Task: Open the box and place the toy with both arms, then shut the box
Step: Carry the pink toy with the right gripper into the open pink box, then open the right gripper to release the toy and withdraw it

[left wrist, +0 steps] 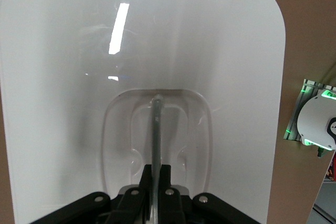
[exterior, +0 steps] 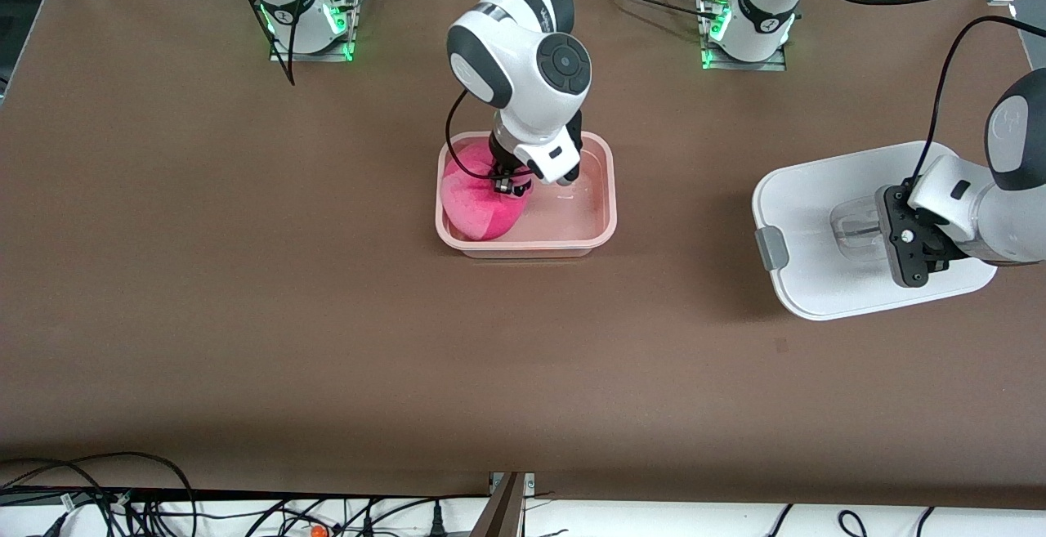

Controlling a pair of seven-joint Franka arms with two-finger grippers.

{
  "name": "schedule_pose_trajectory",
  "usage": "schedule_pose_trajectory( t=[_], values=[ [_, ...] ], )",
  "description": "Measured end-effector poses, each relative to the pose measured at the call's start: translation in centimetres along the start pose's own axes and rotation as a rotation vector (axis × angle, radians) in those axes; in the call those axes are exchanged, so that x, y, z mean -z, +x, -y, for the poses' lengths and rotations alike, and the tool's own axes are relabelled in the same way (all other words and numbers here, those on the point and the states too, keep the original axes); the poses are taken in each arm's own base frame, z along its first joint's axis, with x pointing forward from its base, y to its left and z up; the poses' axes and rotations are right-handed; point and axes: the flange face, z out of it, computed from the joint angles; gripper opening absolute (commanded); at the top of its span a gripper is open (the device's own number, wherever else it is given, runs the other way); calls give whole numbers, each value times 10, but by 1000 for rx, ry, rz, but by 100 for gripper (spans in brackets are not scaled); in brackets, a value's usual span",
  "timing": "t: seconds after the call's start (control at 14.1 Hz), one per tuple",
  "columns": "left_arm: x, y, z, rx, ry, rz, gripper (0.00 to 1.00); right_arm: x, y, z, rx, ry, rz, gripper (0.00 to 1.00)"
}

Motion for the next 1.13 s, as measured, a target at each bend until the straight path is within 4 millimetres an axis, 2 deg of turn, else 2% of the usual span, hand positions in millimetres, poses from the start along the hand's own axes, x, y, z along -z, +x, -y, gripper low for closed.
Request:
schedule_pose_trajectory(
  t=[0.21,0.28,0.35,0.57,0.71,0.85,0.99,1.06,1.13],
  values=[
    [-5,-5,3,-12,-8,-1,0,-39,28,4,-38,-36,17,0],
    [-5,-7,4,-12,-8,-2,0,-52,35,5,-50,-41,24,66],
    [-5,-8,4,-11,-9,-2,0,-62,41,5,-62,-53,24,100],
    [-6,-15,6,-4,-11,-5,0,-75,62,8,-136,-102,-32,100],
    [-6,-19,6,-5,-12,-7,0,-71,77,12,-204,-136,-108,100],
    [-7,-21,7,-4,-13,-8,0,-64,80,9,-250,-154,-150,100],
    [-9,-22,8,-4,-16,-8,0,-56,70,-2,-301,-143,-156,100],
    [-9,-23,8,-3,-17,-8,0,-45,56,-12,-341,-114,-141,100],
    [-10,-23,9,-3,-18,-8,0,-24,31,-29,-389,-93,-130,100]
  ],
)
